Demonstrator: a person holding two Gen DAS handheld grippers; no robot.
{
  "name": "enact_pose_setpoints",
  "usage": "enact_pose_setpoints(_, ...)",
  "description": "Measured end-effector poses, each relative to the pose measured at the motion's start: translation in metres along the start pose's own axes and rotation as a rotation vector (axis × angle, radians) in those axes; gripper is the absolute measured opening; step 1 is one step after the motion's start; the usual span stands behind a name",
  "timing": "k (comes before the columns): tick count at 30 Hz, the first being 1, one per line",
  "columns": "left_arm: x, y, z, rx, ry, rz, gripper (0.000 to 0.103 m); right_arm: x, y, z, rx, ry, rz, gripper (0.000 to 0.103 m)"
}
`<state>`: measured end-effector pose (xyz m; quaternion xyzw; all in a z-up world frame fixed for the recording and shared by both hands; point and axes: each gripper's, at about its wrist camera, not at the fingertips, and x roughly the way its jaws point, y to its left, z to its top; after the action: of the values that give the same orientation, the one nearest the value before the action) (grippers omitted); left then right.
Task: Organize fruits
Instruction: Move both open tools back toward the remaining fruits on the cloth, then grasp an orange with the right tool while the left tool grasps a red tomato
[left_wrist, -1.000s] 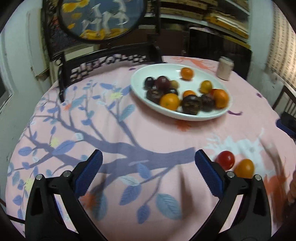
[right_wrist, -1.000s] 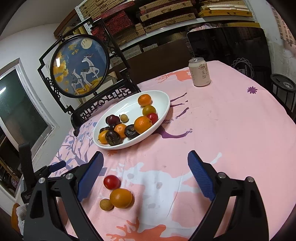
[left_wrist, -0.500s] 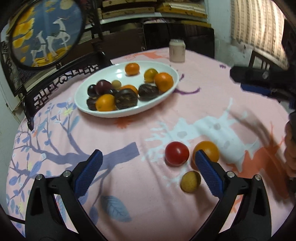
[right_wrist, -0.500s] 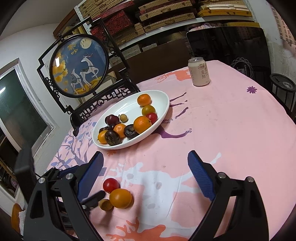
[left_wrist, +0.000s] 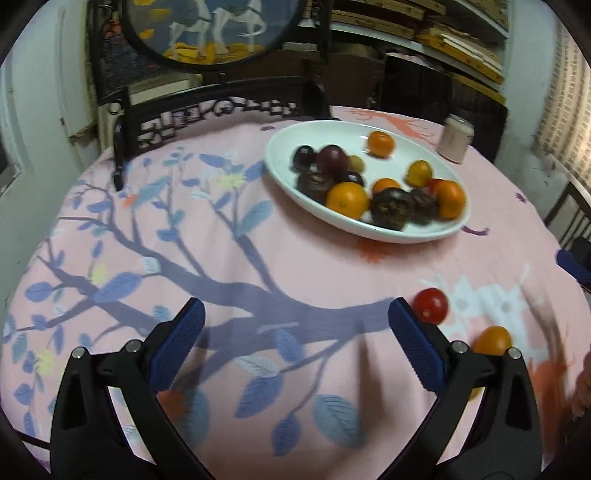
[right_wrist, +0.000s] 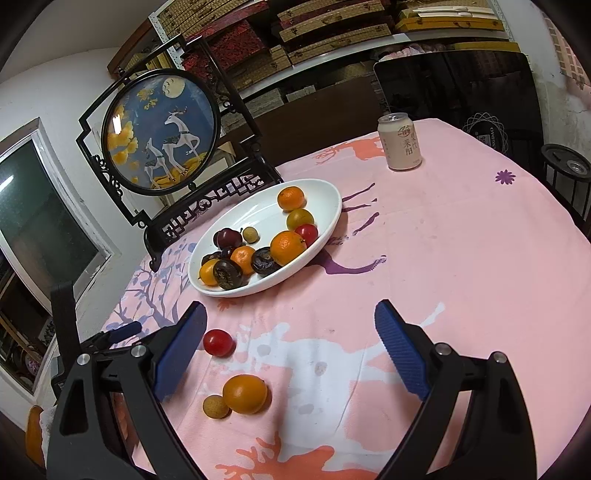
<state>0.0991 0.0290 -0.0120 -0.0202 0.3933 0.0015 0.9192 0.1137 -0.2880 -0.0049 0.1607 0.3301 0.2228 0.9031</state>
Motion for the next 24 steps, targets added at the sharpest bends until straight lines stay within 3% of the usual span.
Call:
enact_pose_setpoints(6, -0.007, -0.054, -0.012, 0.232, -0.067, 0.026, 0.101, 0.002, 0.008, -0.002, -0.04, 0.045, 0.045, 0.092)
enact_pose_setpoints(9, -0.008, -0.067, -0.016, 0.299, -0.081, 0.058, 0.101, 0.003, 0.017, -0.01, -0.088, 0.085, 0.073, 0.084)
enact_pose_setpoints(12, -0.008, -0.056, -0.01, 0.262, -0.077, 0.079, 0.101, 0.014, 0.03, -0.027, -0.148, 0.174, 0.106, 0.073)
enact_pose_setpoints(18, -0.009, -0.025, -0.001, 0.108, -0.044, 0.03, 0.101, 0.041, 0.041, -0.048, -0.184, 0.285, 0.103, 0.055)
enact_pose_setpoints(20, -0.007, -0.024, -0.001, 0.106, -0.036, 0.027, 0.101, 0.047, 0.038, -0.05, -0.155, 0.307, 0.115, 0.049)
enact_pose_setpoints(24, -0.009, -0.032, -0.003, 0.143, -0.044, 0.037, 0.101, 0.058, 0.037, -0.055, -0.135, 0.341, 0.125, 0.045)
